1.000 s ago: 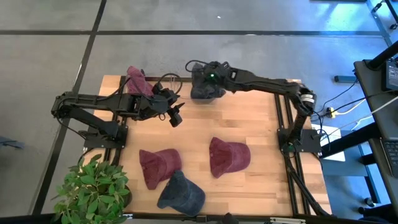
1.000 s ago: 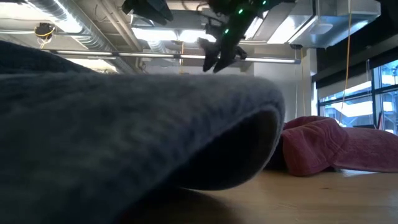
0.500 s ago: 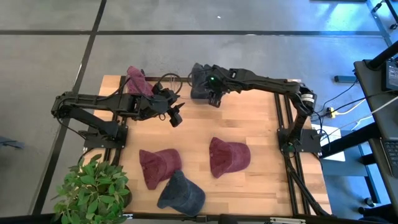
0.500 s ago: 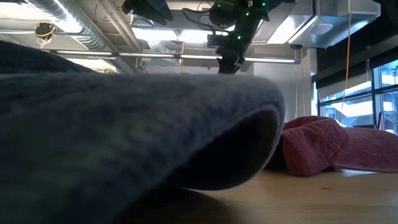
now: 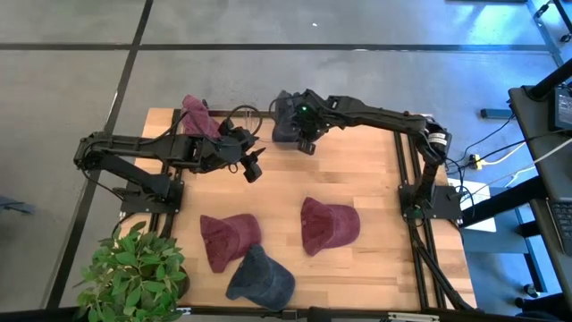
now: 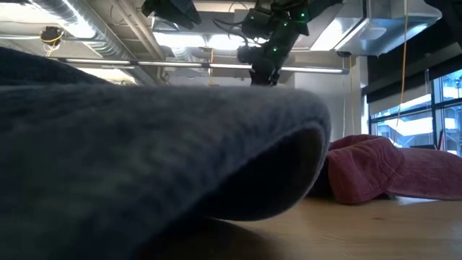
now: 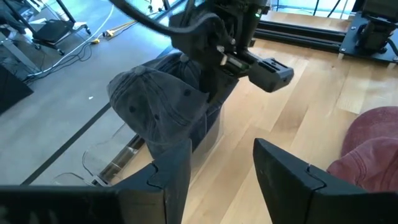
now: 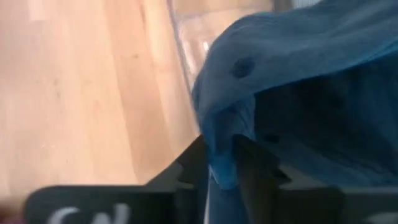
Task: Pick & Place hat
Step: Put the top blue cap into the right transparent bin, then put the left dark red cap into the left transparent bin
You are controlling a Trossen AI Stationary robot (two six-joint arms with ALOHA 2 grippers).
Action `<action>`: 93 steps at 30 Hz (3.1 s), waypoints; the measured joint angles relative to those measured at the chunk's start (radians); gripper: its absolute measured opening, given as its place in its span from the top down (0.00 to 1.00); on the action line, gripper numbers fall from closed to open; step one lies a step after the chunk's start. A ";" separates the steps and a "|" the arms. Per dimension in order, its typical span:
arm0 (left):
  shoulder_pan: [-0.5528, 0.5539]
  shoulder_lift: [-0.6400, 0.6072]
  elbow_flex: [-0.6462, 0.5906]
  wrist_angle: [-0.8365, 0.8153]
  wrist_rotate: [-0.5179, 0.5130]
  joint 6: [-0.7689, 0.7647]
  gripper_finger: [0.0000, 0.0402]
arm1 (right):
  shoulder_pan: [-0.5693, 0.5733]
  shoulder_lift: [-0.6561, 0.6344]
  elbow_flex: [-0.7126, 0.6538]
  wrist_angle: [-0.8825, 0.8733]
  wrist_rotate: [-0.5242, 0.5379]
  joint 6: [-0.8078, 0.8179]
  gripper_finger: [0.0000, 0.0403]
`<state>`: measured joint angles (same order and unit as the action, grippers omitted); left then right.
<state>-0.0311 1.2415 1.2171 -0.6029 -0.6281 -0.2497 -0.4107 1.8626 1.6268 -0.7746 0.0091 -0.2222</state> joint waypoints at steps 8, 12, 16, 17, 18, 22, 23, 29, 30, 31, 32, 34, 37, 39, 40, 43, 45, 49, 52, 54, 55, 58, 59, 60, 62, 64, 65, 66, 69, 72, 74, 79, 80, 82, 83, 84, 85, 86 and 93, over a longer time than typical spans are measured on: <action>0.000 0.000 0.000 0.000 -0.001 0.000 0.59 | 0.000 0.000 0.000 -0.036 -0.038 0.120 0.97; 0.000 0.000 0.000 0.000 -0.001 0.000 0.59 | 0.013 0.000 0.000 -0.101 -0.037 0.211 0.98; 0.000 0.000 0.000 0.000 -0.002 0.001 0.59 | 0.039 0.000 0.000 -0.104 -0.038 0.266 0.98; 0.000 0.000 0.000 0.000 -0.004 0.001 0.59 | 0.045 0.000 0.000 -0.103 -0.038 0.272 0.98; 0.000 0.000 0.000 0.000 -0.006 0.001 0.59 | 0.051 0.000 0.000 -0.103 -0.038 0.274 0.99; 0.000 0.000 0.000 0.000 -0.007 0.001 0.59 | 0.064 0.000 0.000 -0.120 0.004 0.271 0.99; 0.000 0.000 0.000 0.000 -0.007 0.001 0.59 | 0.064 0.000 0.000 -0.129 0.032 0.273 0.99; 0.000 0.000 0.000 0.000 -0.007 0.000 0.59 | 0.054 0.000 0.000 -0.157 0.092 0.293 0.99; 0.000 0.000 0.000 0.000 -0.007 0.000 0.59 | 0.053 0.000 0.000 -0.161 0.094 0.293 0.99; 0.000 0.000 0.000 0.000 -0.007 0.000 0.59 | 0.053 0.000 0.000 -0.165 0.095 0.290 0.98; 0.000 0.000 0.000 0.000 -0.007 0.000 0.59 | 0.053 0.000 0.000 -0.167 0.096 0.278 0.98; 0.000 0.000 0.000 0.000 -0.007 0.000 0.59 | 0.053 0.000 0.000 -0.166 0.088 0.234 0.96; 0.000 0.000 0.000 0.000 -0.008 0.001 0.59 | 0.056 0.000 0.000 -0.165 0.111 0.220 0.92; 0.000 0.000 0.000 -0.004 -0.008 0.001 0.59 | 0.062 0.000 0.000 -0.164 0.155 0.213 0.87; 0.000 0.000 0.000 -0.008 -0.008 0.001 0.59 | 0.064 -0.002 0.000 -0.164 0.174 0.208 0.85; 0.000 0.000 0.000 -0.023 -0.008 -0.012 0.59 | 0.069 -0.020 0.000 -0.161 0.182 0.192 0.74; 0.000 0.000 0.000 -0.044 -0.008 -0.038 0.59 | 0.069 -0.040 0.000 -0.160 0.183 0.195 0.66; 0.000 0.000 0.000 -0.100 -0.008 -0.118 0.59 | 0.069 -0.100 0.000 -0.159 0.186 0.238 0.53; 0.000 0.000 0.000 -0.164 0.032 -0.185 0.59 | 0.069 -0.159 0.000 -0.155 0.218 0.244 0.47; 0.000 0.000 0.000 -0.218 0.104 -0.252 0.59 | 0.069 -0.199 0.000 -0.155 0.226 0.244 0.44; 0.000 0.000 0.000 -0.246 0.152 -0.304 0.59 | 0.075 -0.221 0.000 -0.158 0.226 0.246 0.43; -0.008 0.000 0.000 -0.331 0.308 -0.502 0.59 | 0.104 -0.289 -0.015 -0.154 0.216 0.269 0.42; -0.018 0.000 0.000 -0.358 0.343 -0.578 0.59 | 0.118 -0.315 -0.036 -0.146 0.203 0.271 0.42; -0.032 0.000 0.000 -0.388 0.367 -0.653 0.59 | 0.134 -0.340 -0.064 -0.134 0.197 0.271 0.42; -0.072 0.009 0.000 -0.449 0.378 -0.788 0.59 | 0.166 -0.392 -0.142 -0.072 0.172 0.272 0.43; -0.118 0.026 0.001 -0.518 0.363 -0.930 0.59 | 0.191 -0.445 -0.236 0.010 0.136 0.283 0.43; -0.142 0.041 0.001 -0.552 0.357 -0.996 0.59 | 0.204 -0.472 -0.280 0.061 0.114 0.294 0.43; -0.164 0.057 0.001 -0.578 0.357 -1.059 0.59 | 0.214 -0.495 -0.322 0.100 0.093 0.297 0.43; -0.233 0.118 0.001 -0.637 0.386 -1.245 0.61 | 0.236 -0.548 -0.429 0.188 0.067 0.298 0.43; -0.300 0.182 0.001 -0.679 0.453 -1.406 0.62 | 0.245 -0.583 -0.502 0.243 0.065 0.321 0.44; -0.341 0.226 0.001 -0.706 0.484 -1.513 0.63 | 0.250 -0.595 -0.535 0.264 0.057 0.323 0.44; -0.436 0.318 0.000 -0.710 0.520 -1.663 0.66 | 0.256 -0.604 -0.568 0.281 -0.002 0.317 0.44; -0.454 0.331 0.000 -0.710 0.522 -1.679 0.66 | 0.255 -0.605 -0.568 0.280 -0.012 0.310 0.44; -0.485 0.358 0.000 -0.707 0.533 -1.701 0.67 | 0.255 -0.605 -0.568 0.280 -0.024 0.296 0.44; -0.499 0.373 0.000 -0.708 0.547 -1.720 0.67 | 0.255 -0.605 -0.568 0.280 -0.028 0.296 0.44; -0.510 0.387 0.000 -0.707 0.565 -1.748 0.67 | 0.256 -0.605 -0.568 0.279 -0.029 0.295 0.44; -0.518 0.399 0.000 -0.708 0.591 -1.779 0.67 | 0.257 -0.605 -0.568 0.279 -0.032 0.294 0.44; -0.526 0.411 0.000 -0.708 0.623 -1.803 0.66 | 0.257 -0.605 -0.568 0.278 -0.033 0.294 0.44; -0.583 0.475 0.000 -0.651 0.746 -1.888 0.46 | 0.257 -0.605 -0.568 0.278 -0.033 0.288 0.44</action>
<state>-0.6143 1.7169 1.2175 -1.2539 0.1174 -2.1373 -0.1535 1.2579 1.0584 -0.4965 -0.0235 0.0662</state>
